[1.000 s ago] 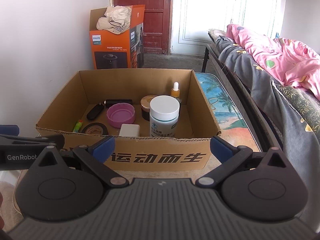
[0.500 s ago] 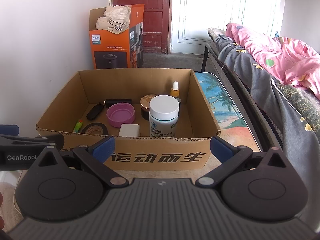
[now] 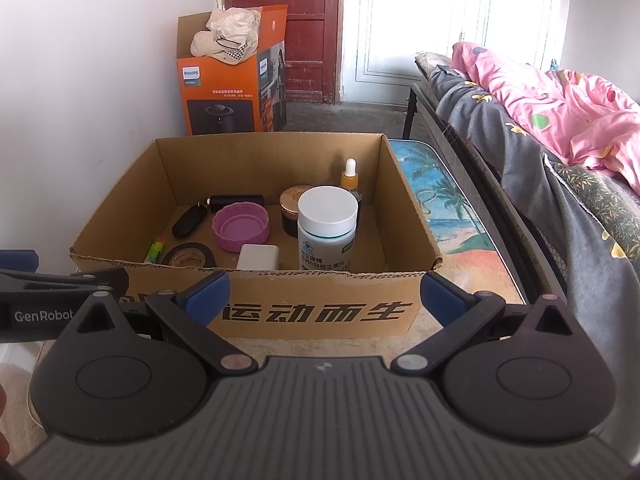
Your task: Organize rigid objects
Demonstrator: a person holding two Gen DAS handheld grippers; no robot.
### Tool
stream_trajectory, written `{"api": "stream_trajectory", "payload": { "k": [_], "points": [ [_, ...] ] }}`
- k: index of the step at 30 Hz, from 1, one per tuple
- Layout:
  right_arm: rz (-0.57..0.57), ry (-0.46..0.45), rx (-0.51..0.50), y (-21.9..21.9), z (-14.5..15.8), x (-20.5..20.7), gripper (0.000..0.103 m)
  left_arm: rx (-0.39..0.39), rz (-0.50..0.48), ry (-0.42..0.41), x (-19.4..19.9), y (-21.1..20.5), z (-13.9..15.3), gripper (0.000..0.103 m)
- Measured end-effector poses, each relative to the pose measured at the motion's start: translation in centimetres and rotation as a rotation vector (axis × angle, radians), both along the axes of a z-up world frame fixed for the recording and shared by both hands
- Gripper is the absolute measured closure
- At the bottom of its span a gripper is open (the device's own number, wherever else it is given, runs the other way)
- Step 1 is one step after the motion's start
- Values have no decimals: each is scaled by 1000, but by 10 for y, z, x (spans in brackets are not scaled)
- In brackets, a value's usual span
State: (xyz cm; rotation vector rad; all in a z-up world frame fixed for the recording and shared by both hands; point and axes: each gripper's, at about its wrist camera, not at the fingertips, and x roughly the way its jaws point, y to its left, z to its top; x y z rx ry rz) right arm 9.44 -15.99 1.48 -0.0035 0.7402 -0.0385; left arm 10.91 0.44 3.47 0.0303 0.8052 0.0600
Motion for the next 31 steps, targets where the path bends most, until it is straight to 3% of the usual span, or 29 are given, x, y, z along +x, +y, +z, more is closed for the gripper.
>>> {"api": "stream_trajectory", "payload": {
  "k": [31],
  "points": [
    [1,6,4,-2,-3,0,1,2,-2,6,0,0,-2,4]
  ]
}}
